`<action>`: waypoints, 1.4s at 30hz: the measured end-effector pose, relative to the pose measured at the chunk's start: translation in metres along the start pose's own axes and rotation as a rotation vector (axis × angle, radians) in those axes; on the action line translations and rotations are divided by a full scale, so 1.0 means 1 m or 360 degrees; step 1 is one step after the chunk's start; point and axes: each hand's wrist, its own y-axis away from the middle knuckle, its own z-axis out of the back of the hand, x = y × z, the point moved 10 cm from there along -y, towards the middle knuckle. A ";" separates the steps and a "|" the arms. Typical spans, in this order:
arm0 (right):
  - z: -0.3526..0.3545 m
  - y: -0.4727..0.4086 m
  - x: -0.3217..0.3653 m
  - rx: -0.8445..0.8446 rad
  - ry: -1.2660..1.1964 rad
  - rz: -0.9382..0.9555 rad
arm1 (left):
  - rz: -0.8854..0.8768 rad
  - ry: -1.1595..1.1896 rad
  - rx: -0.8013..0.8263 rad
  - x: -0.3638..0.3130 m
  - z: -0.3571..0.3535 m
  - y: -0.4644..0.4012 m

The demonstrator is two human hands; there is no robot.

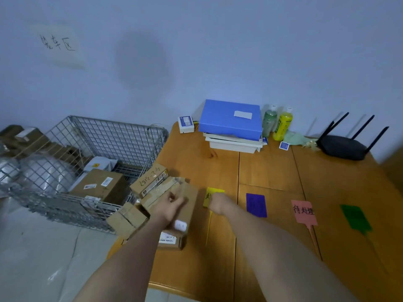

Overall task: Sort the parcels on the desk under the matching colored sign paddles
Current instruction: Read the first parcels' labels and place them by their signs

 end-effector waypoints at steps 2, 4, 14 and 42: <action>0.021 -0.001 -0.008 -0.0080 -0.0335 -0.0068 | 0.0087 0.0716 0.0167 -0.013 -0.001 -0.005; 0.045 0.004 -0.016 -0.0174 -0.0700 -0.0100 | 0.0128 0.1146 0.0325 -0.029 -0.004 -0.003; 0.110 0.029 0.001 0.0025 -0.1843 0.0221 | 0.0033 0.1860 0.0513 -0.118 -0.038 0.004; 0.328 0.276 0.007 -0.1242 -0.2303 0.1477 | -0.1800 0.1459 0.0425 -0.378 0.024 0.198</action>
